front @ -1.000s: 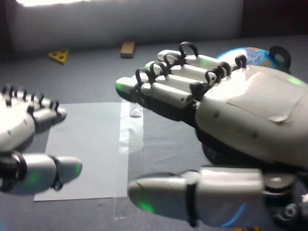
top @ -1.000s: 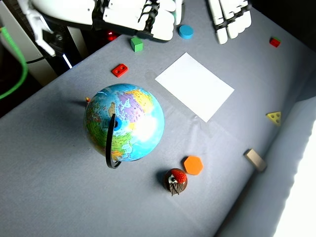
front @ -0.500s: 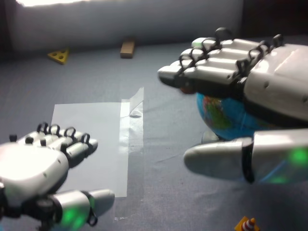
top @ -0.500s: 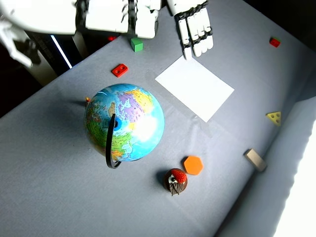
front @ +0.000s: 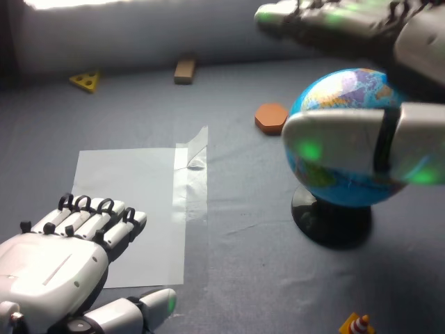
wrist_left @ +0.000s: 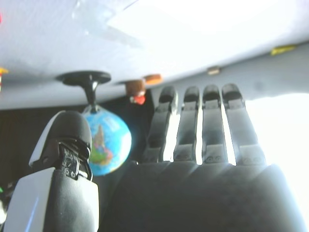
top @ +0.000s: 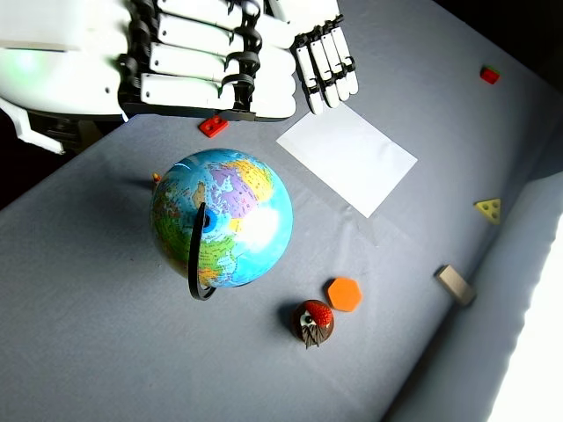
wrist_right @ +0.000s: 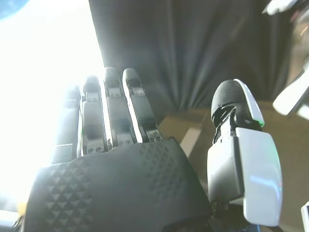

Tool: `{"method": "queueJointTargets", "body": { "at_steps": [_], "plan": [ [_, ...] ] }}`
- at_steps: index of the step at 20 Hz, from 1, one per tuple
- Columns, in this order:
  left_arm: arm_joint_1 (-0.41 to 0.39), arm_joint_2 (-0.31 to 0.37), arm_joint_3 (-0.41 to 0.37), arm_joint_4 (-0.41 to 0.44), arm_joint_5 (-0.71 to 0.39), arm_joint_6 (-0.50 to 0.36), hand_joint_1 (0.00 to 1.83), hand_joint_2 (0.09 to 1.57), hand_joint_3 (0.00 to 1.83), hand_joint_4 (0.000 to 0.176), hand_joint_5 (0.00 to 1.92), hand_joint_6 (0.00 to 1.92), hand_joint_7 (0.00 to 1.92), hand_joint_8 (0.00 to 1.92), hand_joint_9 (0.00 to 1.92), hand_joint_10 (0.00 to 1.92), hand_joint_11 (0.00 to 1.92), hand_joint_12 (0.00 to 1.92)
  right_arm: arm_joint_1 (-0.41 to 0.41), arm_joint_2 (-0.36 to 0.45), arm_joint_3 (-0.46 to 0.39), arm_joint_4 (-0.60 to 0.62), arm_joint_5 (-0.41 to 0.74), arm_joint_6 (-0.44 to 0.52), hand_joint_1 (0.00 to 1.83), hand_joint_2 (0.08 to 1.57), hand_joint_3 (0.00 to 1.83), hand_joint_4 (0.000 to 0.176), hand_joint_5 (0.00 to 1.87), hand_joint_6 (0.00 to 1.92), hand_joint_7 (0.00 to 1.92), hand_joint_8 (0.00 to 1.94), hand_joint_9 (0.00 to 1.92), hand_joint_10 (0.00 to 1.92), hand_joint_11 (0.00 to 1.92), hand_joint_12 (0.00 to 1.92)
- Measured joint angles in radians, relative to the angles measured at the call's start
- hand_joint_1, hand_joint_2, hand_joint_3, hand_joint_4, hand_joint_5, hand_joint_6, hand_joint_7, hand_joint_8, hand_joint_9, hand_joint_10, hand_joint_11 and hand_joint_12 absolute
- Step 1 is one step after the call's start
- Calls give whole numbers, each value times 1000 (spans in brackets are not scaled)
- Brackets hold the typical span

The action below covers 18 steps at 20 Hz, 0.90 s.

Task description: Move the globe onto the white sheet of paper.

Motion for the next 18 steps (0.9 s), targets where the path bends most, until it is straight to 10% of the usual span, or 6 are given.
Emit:
{"method": "queueJointTargets", "body": {
  "at_steps": [9,18],
  "plan": [
    [38,-61,34,33,-20,-12,0,1148,0,37,78,0,29,1,0,0,0,0,-32,9,25,0,-43,-157,0,1104,9,0,137,6,163,6,100,5,3,3],
    [30,-149,101,45,-34,-20,0,1147,0,36,75,0,29,1,0,0,0,0,-113,25,56,0,-84,-92,0,1104,7,0,137,4,160,2,105,5,13,12]
  ]
}}
